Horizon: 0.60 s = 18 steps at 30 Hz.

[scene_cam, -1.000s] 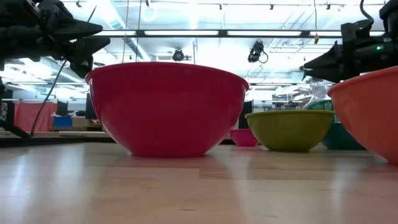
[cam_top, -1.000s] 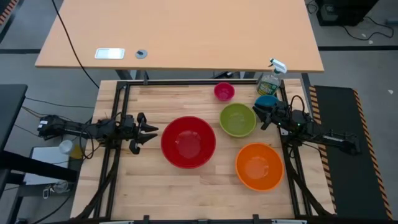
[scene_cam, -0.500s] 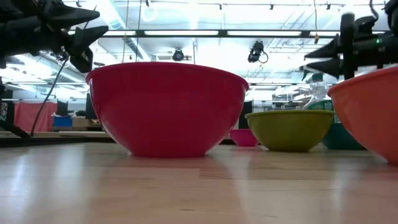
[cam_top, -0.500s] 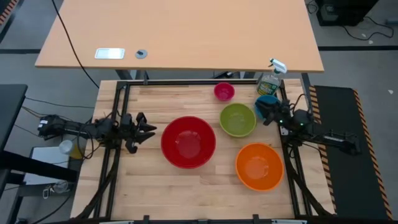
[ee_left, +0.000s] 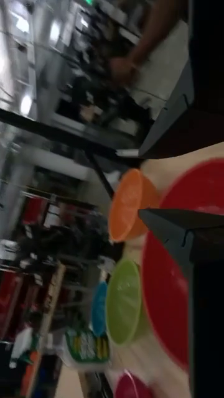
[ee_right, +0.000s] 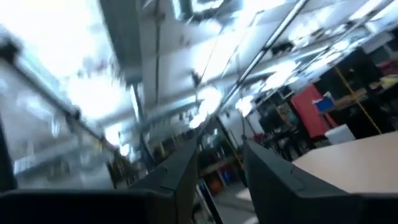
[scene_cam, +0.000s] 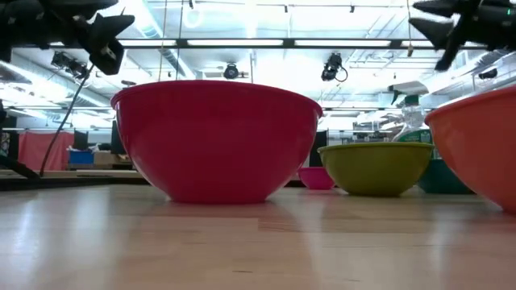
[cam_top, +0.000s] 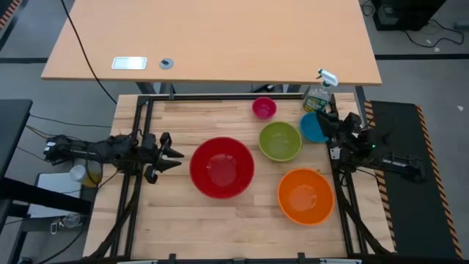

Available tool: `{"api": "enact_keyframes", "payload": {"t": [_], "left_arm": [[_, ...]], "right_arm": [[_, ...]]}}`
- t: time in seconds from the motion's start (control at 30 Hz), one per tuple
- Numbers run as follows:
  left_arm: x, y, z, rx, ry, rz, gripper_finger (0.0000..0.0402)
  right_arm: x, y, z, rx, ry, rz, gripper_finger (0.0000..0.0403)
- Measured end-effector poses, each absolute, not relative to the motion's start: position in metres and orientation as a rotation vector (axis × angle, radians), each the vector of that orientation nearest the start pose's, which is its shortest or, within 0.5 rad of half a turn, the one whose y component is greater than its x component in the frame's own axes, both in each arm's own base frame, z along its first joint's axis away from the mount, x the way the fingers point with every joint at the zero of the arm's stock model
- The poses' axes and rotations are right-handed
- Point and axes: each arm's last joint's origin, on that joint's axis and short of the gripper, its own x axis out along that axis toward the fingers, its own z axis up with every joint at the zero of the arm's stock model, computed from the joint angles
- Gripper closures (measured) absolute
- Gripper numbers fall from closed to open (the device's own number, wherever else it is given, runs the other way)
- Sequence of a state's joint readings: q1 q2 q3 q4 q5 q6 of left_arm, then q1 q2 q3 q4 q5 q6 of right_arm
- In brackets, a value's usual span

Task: Nest bowls inside each other
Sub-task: Stack the orange bowl on top of the red bowl

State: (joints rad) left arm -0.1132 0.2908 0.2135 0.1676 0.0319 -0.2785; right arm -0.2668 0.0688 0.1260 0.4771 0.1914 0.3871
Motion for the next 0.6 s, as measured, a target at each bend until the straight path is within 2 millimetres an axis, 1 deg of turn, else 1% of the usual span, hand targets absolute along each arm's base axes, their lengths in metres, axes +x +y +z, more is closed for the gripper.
{"api": "enact_keyframes", "payload": {"t": [0.07,0.13,0.27,0.37,0.47,0.53,0.6], "left_arm": [[0.112,-0.012,0.237,-0.252,-0.026,-0.137,0.0260],[0.113,-0.011,0.244,-0.219,0.022,-0.122,0.0260],[0.111,-0.010,0.261,-0.186,0.096,-0.103,0.0260],[0.107,-0.010,0.271,-0.171,0.129,-0.103,0.0260],[0.104,-0.010,0.276,-0.158,0.133,-0.104,0.0260],[0.104,-0.009,0.279,-0.158,0.125,-0.104,0.0260],[0.104,-0.009,0.279,-0.149,0.128,-0.105,0.0260]], "right_arm": [[0.079,-0.027,0.262,0.308,-0.542,-0.358,0.0270],[0.088,-0.030,0.278,0.300,-0.412,-0.410,0.0276],[0.120,-0.037,0.303,0.363,-0.032,-0.482,0.0289],[0.150,-0.040,0.314,0.424,0.328,-0.535,0.0297],[0.176,-0.040,0.322,0.442,0.682,-0.588,0.0304],[0.196,-0.038,0.327,0.455,0.862,-0.606,0.0305],[0.213,-0.033,0.327,0.485,1.059,-0.589,0.0305]]}}
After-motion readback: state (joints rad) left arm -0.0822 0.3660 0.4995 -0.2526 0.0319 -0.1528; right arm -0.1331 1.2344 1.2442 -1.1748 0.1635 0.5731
